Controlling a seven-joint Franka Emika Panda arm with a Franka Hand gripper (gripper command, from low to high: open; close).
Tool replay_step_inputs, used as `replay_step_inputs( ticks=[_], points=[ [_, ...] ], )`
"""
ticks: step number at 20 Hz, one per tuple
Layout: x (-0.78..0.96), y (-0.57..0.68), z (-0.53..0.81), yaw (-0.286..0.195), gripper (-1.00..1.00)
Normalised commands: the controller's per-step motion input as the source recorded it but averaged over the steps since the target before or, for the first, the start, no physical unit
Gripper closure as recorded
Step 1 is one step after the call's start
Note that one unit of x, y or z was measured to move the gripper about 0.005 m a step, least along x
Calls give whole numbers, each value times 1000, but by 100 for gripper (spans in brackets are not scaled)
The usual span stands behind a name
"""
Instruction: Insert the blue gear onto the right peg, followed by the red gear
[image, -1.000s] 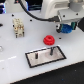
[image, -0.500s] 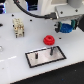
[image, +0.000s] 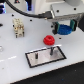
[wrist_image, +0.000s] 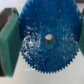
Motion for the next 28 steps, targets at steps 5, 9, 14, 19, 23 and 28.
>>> replay_step_inputs(
  ticks=[5,9,14,19,23,28],
  points=[
    [744,-284,249,0,100],
    [712,-272,141,0,100],
    [632,-247,52,0,100],
    [442,-173,-9,0,100],
    [232,-103,-85,0,100],
    [128,-94,-83,0,100]
  ],
)
